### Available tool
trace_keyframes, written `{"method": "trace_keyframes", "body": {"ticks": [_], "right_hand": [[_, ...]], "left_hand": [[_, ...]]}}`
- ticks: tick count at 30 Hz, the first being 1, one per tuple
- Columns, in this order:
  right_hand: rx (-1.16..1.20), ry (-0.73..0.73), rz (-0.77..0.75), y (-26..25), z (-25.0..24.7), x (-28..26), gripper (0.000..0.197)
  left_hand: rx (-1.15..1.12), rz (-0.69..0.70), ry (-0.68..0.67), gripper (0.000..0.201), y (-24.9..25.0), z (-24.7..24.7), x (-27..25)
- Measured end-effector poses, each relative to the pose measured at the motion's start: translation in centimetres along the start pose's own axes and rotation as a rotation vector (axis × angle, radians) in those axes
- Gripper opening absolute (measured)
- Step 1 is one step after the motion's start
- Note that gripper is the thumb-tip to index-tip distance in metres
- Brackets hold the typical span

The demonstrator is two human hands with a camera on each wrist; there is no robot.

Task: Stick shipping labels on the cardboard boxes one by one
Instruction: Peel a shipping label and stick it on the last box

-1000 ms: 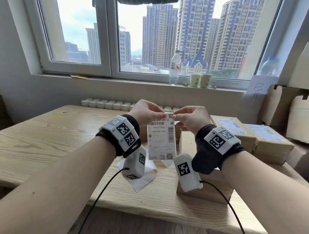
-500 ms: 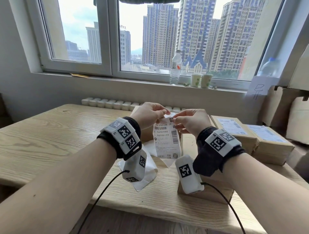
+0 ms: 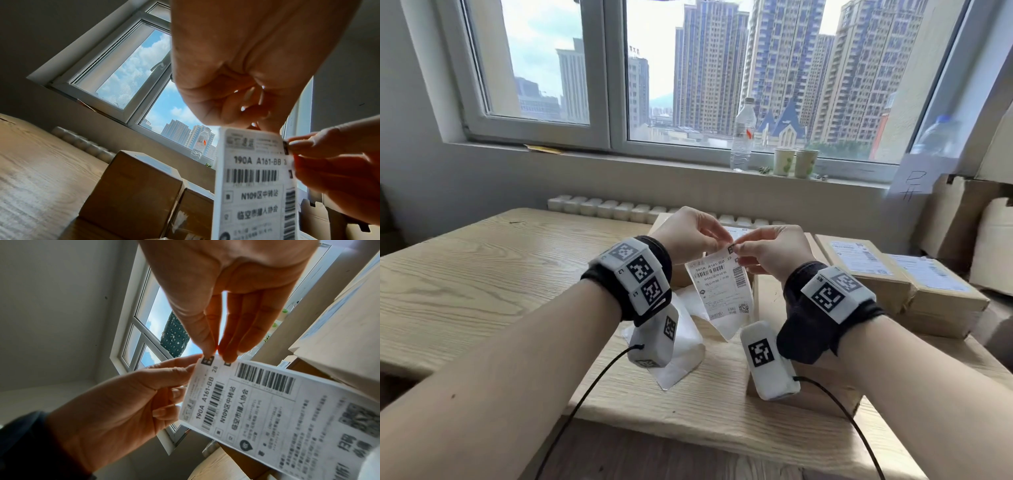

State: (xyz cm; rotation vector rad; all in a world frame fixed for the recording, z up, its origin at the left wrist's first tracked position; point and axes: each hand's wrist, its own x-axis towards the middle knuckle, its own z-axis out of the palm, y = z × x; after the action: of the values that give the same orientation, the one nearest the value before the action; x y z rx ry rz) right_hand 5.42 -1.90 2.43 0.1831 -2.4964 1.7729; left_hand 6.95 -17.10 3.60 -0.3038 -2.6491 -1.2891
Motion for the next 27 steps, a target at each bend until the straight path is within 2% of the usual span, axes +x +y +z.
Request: {"method": "trace_keyframes", "body": {"ticks": [3, 6, 11, 16, 21, 27], "right_hand": [[0.001, -0.006, -0.001, 0.0, 0.2, 0.1, 0.012], [0.019, 0.001, -0.007, -0.2, 0.3, 0.2, 0.013], [0.031, 0.022, -0.002, -0.3, 0.3, 0.4, 0.012], [0.038, 0.088, 0.024, -0.1, -0.4, 0.6, 0.016], [0.123, 0.105, 0.102, -0.3, -1.0, 0.5, 0.014], [0.206, 0.173, 0.126, -0.2, -1.5, 0.5, 0.013]], "left_hand": [[0.043, 0.017, 0.002, 0.011, -0.1, -0.2, 0.2], [0.103, 0.042, 0.021, 0.001, -0.2, -0.3, 0.3], [0.156, 0.029, 0.065, 0.014, -0.8, -0.2, 0.8], [0.175, -0.084, 0.082, 0.024, -2.7, -0.5, 0.9], [0.215, -0.218, 0.096, 0.014, -4.9, -1.3, 0.4], [0.325, -0.383, 0.091, 0.008, -7.5, -2.3, -0.9]]}}
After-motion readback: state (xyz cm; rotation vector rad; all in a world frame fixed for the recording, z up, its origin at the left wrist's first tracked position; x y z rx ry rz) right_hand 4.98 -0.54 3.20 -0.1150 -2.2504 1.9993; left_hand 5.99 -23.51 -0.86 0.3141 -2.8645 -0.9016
